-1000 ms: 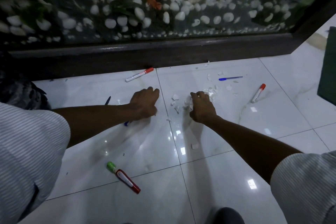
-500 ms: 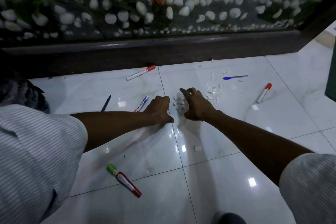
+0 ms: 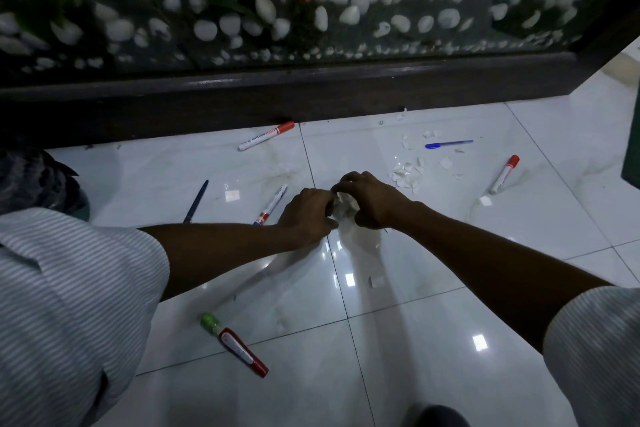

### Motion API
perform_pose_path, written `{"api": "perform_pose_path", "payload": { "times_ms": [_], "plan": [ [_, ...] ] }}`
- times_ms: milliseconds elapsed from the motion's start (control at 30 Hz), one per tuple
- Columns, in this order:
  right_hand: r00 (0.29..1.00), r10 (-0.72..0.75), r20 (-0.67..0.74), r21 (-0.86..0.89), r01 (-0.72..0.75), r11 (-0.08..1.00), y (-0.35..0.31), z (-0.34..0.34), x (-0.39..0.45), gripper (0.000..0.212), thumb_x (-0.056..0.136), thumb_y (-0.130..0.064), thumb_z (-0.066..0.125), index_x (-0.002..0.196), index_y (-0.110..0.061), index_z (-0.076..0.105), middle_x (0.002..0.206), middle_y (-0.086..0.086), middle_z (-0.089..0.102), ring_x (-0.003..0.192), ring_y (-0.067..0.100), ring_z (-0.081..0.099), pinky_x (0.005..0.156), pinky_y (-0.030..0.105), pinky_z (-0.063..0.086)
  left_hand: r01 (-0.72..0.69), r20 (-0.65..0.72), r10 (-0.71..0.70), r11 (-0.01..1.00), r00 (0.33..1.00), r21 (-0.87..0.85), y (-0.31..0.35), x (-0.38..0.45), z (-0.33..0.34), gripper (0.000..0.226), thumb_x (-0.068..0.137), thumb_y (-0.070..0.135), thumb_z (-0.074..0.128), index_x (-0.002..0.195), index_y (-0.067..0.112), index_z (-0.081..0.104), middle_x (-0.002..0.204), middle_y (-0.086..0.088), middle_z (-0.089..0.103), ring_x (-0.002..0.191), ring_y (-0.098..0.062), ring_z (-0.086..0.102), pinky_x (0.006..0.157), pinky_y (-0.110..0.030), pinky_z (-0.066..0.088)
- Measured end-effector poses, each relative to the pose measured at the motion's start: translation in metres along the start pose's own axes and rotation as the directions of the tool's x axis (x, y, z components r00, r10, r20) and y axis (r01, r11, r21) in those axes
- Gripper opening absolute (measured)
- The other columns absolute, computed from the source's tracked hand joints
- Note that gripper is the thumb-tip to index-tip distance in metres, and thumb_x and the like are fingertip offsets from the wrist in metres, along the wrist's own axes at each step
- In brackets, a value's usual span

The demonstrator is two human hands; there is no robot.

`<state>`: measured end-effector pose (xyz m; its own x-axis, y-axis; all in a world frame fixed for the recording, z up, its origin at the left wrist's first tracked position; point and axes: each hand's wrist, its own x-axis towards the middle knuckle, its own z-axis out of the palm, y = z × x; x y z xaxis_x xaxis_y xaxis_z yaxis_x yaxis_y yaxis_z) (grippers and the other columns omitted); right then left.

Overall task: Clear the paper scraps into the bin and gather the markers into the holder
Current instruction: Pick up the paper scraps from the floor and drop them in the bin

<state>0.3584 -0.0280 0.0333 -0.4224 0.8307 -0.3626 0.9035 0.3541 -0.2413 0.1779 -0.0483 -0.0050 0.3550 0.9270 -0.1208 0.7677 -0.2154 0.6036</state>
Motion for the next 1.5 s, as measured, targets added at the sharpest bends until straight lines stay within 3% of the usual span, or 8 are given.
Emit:
{"api": "perform_pose_path", "payload": {
  "times_ms": [300,567,767,933,1000,1133,1333,1500],
  "plan": [
    [0.995,0.028,-0.097,0.090,-0.020,0.996,-0.002,0.011,-0.012,0.057,0.078,-0.047,0.082,0.129,-0.029,0.062,0.129,0.003,0.054,0.120,0.025,0.050,0.088,0.045,0.054,0.079,-0.005,-0.079,0.996,0.997,0.043,0.000,0.009,-0.002,0.009,0.076,0.007,0.079,0.079,0.009,0.070,0.088,-0.007,0.071,0.086,-0.026,0.068,0.075,-0.040,0.058],
    [0.958,0.096,-0.272,0.184,-0.046,0.982,-0.015,0.030,-0.012,0.017,0.089,-0.021,0.073,0.105,-0.022,0.075,0.106,0.004,0.064,0.099,0.026,0.063,0.078,0.038,0.054,0.088,-0.020,-0.086,0.992,0.996,0.093,-0.007,0.009,-0.005,0.006,0.076,0.009,0.077,0.075,0.014,0.073,0.091,-0.010,0.073,0.089,-0.026,0.068,0.078,-0.037,0.058],
    [0.947,0.109,-0.302,0.257,-0.030,0.966,-0.013,0.030,-0.011,0.014,0.089,-0.009,0.072,0.098,-0.013,0.082,0.099,0.008,0.074,0.094,0.025,0.069,0.081,0.030,0.053,0.041,-0.025,-0.038,0.990,0.999,0.132,-0.006,0.007,-0.003,0.005,0.082,0.009,0.075,0.086,0.008,0.078,0.098,-0.014,0.073,0.093,-0.029,0.069,0.079,-0.036,0.058],
    [0.914,0.144,-0.380,0.370,0.008,0.929,-0.004,0.021,-0.019,0.011,0.086,-0.011,0.077,0.095,-0.009,0.083,0.093,0.010,0.078,0.085,0.021,0.071,0.081,0.026,0.054,-0.023,0.065,0.015,0.993,0.998,0.119,-0.009,0.001,-0.010,0.037,0.073,0.016,0.079,0.061,0.025,0.044,0.083,-0.004,0.057,0.090,-0.026,0.063,0.068,-0.030,0.044],
    [0.896,0.193,-0.400,0.436,0.001,0.900,0.001,0.017,-0.024,0.011,0.084,-0.010,0.080,0.094,-0.006,0.082,0.088,0.010,0.079,0.076,0.016,0.070,0.077,0.023,0.054,-0.028,0.083,0.016,0.990,0.996,0.139,-0.009,0.001,-0.012,0.025,0.071,0.011,0.078,0.067,0.019,0.055,0.089,-0.008,0.064,0.091,-0.028,0.066,0.069,-0.030,0.048],
    [0.852,0.373,-0.368,0.556,-0.120,0.823,0.016,0.014,-0.039,0.008,0.082,-0.011,0.082,0.090,-0.008,0.083,0.078,0.008,0.078,0.065,0.018,0.073,0.067,0.018,0.054,-0.053,0.058,0.042,0.979,0.997,0.198,-0.004,0.006,-0.017,0.015,0.071,0.009,0.079,0.080,0.013,0.068,0.096,-0.010,0.070,0.089,-0.028,0.067,0.070,-0.033,0.053],
    [0.803,0.484,-0.348,0.489,-0.285,0.824,0.031,0.026,-0.065,0.010,0.083,-0.009,0.079,0.093,-0.007,0.083,0.091,0.009,0.079,0.086,0.022,0.073,0.082,0.026,0.055,-0.053,0.139,0.026,0.980,0.990,0.194,-0.005,0.021,-0.024,0.041,0.070,0.013,0.085,0.061,0.028,0.048,0.077,0.003,0.060,0.077,-0.025,0.067,0.071,-0.042,0.060],
    [0.722,0.596,-0.352,0.418,-0.449,0.790,0.035,0.037,-0.078,0.017,0.085,-0.034,0.080,0.089,-0.017,0.080,0.098,0.001,0.069,0.089,0.019,0.065,0.071,0.030,0.049,-0.061,0.173,0.021,0.971,0.985,0.229,-0.012,0.025,-0.017,0.036,0.080,0.016,0.074,0.064,0.026,0.043,0.086,0.004,0.053,0.089,-0.026,0.063,0.081,-0.044,0.056]
  ]
}}
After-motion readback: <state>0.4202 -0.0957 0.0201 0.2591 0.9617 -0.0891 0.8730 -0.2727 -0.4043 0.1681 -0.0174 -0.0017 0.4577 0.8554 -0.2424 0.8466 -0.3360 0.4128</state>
